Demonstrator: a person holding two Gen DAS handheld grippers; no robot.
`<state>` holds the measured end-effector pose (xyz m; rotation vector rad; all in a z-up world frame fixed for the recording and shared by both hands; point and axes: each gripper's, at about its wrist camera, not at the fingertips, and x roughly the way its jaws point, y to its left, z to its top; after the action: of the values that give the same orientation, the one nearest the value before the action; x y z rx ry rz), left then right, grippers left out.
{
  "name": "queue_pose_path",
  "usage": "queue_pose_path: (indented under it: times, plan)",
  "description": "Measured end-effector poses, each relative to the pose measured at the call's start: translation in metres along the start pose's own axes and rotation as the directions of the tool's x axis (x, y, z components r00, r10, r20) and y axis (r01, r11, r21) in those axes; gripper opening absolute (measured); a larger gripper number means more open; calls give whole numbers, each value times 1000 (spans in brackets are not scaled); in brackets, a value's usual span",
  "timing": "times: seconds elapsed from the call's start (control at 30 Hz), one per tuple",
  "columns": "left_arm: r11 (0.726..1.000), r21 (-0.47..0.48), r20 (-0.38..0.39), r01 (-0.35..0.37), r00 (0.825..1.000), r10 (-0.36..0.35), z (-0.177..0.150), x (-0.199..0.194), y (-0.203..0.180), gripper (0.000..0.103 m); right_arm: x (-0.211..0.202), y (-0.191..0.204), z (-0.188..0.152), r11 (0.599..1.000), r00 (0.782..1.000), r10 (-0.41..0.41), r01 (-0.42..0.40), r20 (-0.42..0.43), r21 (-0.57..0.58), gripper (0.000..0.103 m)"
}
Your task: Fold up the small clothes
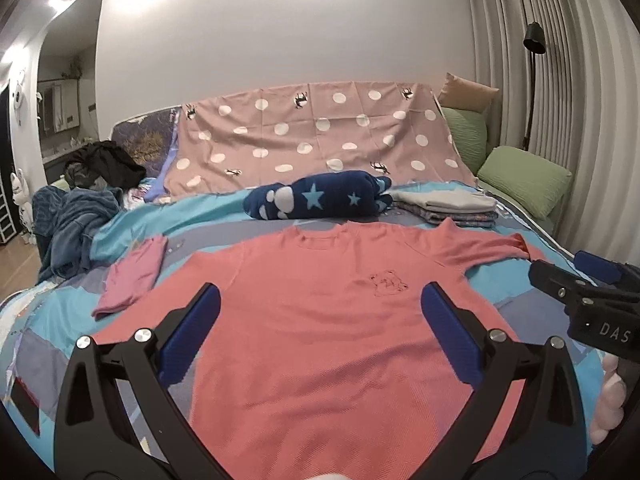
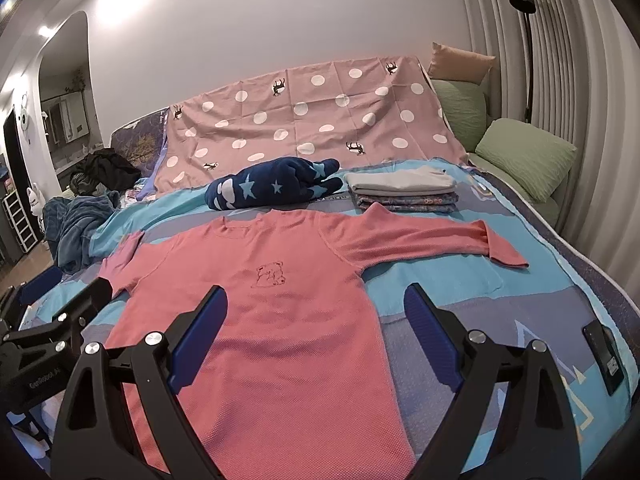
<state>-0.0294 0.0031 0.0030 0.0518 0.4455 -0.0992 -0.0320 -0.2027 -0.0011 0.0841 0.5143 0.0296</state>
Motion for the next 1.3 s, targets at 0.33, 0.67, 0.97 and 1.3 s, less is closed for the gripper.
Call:
queue_pose_path:
  times: [0.33, 0.67, 0.97, 1.3]
  plan:
    - [1000, -4, 25, -11, 1000, 11, -6, -4, 4, 101, -3, 1, 1, 1000, 1000, -5, 5, -4, 3, 91]
    - [999, 17, -17, -40, 999, 40, -13, 3, 5, 101, 0, 3, -3, 1000, 1000, -7, 7, -20, -7, 91]
    - [999, -1, -59, -51, 997, 50, -17, 11, 11, 101, 5, 2, -8, 1000, 999, -2, 2, -42, -4, 92]
    - [999, -7, -92, -50, 995, 49, -23, 19, 12, 101, 10, 4, -10, 1000, 998, -6, 5, -64, -12, 92]
